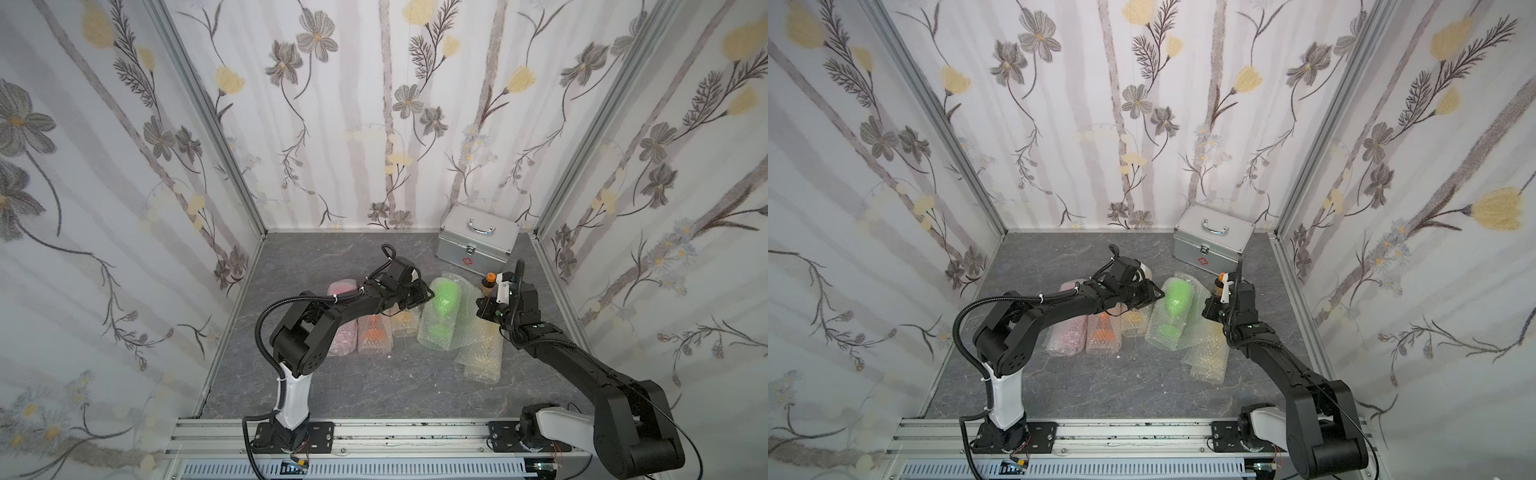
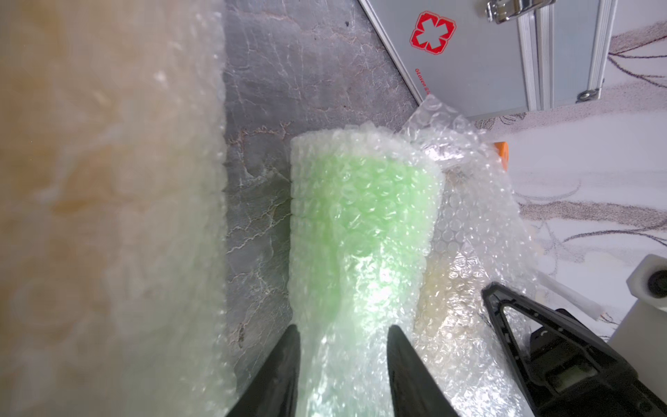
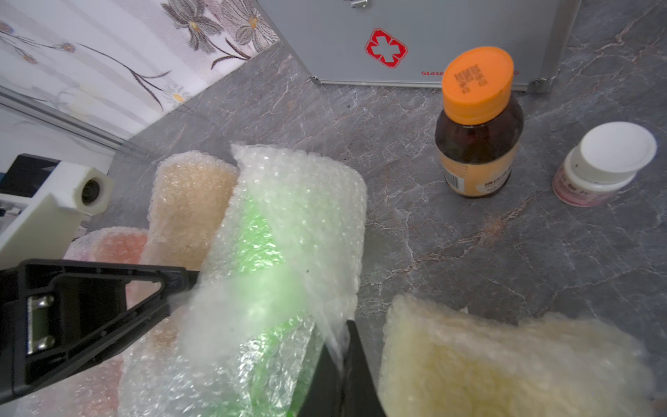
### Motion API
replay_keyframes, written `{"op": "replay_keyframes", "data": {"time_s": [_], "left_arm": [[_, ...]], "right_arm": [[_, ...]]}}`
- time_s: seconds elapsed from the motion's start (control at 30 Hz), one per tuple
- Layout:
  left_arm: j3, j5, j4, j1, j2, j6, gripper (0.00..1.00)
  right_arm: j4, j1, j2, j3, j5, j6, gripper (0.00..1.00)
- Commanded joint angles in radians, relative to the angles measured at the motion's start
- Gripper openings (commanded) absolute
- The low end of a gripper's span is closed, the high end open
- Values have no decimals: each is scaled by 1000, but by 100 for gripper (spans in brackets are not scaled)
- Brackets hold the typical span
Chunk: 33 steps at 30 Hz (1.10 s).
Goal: Unpack wine glasses from bubble wrap
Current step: Unwrap the bubble wrap at the center of the board.
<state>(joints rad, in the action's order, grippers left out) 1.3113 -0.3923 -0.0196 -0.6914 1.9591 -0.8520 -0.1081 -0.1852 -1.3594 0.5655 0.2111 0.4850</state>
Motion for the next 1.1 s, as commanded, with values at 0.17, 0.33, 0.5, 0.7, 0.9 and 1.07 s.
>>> {"op": "replay_keyframes", "data": {"time_s": [0.17,0.33,0.5,0.7,0.9,1.07], "left_arm": [[116,38,159,-18,5,101,57],[206,18,199,-48,58,141,63],[259,0,214,-81,113,173,67],[300,14,241,-112,169,227,71],[331,56,275,-117,208,240,61],[329,73,288,-105,195,226,42]], "right_arm": [[-52,-1,79,17,141,-24,1],[-87,-3,82,18,232,-44,1],[-117,-9,52,19,275,-40,1],[-135,-19,17,32,281,-34,2],[-136,-23,6,36,278,-33,2],[-113,-22,17,40,246,-47,2]]}}
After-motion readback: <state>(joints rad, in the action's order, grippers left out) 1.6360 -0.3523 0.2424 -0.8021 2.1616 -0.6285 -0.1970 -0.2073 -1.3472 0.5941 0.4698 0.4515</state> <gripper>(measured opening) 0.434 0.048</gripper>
